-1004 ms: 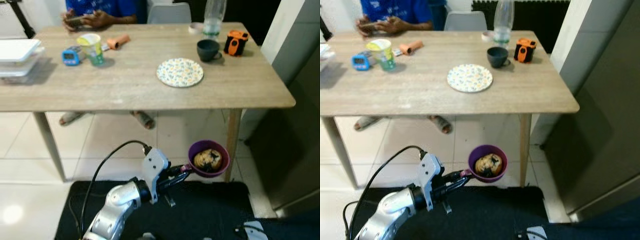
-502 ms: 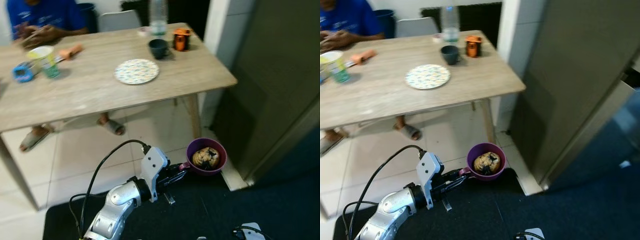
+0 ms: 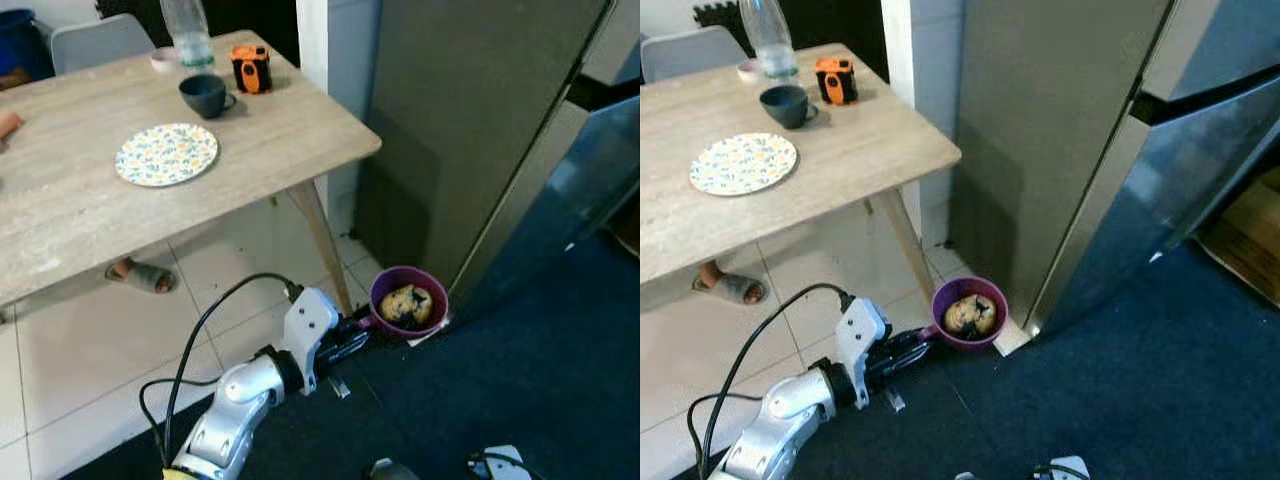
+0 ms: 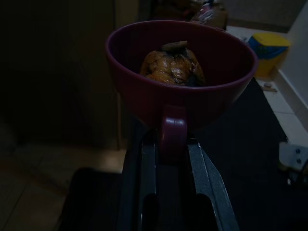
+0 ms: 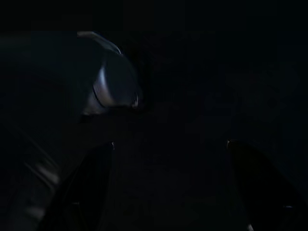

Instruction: Restocking fridge

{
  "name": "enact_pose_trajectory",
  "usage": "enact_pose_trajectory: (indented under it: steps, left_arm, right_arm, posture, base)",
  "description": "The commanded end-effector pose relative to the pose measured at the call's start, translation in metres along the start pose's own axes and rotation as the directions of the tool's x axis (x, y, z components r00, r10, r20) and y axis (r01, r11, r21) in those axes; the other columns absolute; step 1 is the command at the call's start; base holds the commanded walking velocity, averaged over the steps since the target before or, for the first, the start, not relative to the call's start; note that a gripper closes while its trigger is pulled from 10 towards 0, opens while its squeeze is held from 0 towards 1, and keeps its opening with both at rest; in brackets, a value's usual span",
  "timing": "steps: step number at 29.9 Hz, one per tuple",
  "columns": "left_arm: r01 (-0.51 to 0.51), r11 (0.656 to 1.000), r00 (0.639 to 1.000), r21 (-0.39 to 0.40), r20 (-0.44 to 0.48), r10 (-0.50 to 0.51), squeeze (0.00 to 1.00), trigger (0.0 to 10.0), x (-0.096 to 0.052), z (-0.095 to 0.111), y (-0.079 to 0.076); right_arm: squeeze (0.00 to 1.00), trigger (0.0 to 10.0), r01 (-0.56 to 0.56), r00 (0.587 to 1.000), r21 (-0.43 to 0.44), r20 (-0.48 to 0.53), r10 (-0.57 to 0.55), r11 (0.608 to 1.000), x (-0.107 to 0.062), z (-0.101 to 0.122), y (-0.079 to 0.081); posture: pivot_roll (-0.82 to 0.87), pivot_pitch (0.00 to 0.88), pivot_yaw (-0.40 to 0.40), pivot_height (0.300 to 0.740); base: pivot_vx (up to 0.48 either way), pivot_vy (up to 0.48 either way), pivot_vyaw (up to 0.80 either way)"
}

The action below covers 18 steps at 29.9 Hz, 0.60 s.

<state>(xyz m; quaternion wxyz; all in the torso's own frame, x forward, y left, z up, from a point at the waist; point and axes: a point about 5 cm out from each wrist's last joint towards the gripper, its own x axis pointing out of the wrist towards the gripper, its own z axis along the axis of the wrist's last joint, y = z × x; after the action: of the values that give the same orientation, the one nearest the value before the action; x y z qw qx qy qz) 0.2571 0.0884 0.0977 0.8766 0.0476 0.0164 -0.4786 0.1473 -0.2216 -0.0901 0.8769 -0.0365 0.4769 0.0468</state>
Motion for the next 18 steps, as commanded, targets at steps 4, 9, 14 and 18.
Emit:
enact_pose_trajectory:
  steps: [4, 9, 14, 18]
  left_arm:
    - [0.023, 1.000, 1.000, 0.005, 0.005, -0.023, 0.00, 10.0, 0.0002, -0.0013, -0.0050]
    - [0.025, 1.000, 1.000, 0.006, 0.006, -0.025, 0.00, 10.0, 0.0005, -0.0014, -0.0051]
    - [0.026, 1.000, 1.000, 0.007, 0.006, -0.026, 0.00, 10.0, 0.0008, -0.0015, -0.0052]
    - [0.031, 0.999, 1.000, 0.008, 0.005, -0.031, 0.00, 10.0, 0.0005, -0.0021, -0.0054]
  right_arm:
    - [0.00, 10.0, 0.000, 1.000, 0.004, -0.011, 0.000, 1.000, -0.0017, -0.0056, -0.0008]
    - [0.00, 10.0, -0.001, 1.000, 0.003, -0.008, 0.001, 1.000, -0.0016, -0.0052, -0.0005]
    - [0.00, 10.0, -0.001, 1.000, 0.002, -0.003, 0.001, 1.000, -0.0015, -0.0047, -0.0002]
    - [0.00, 10.0, -0.003, 1.000, 0.001, 0.017, 0.003, 1.000, -0.0008, -0.0008, 0.0000]
  posture:
    - [-0.06, 0.162, 0.017, 0.740]
    - [-0.06, 0.163, 0.017, 0.740]
    - [-0.06, 0.163, 0.017, 0.740]
    - [-0.06, 0.160, 0.020, 0.740]
  base:
    - [0.000, -0.436, 0.00]
    - [0.000, -0.454, 0.00]
    - [0.000, -0.456, 0.00]
    - [0.000, -0.456, 0.00]
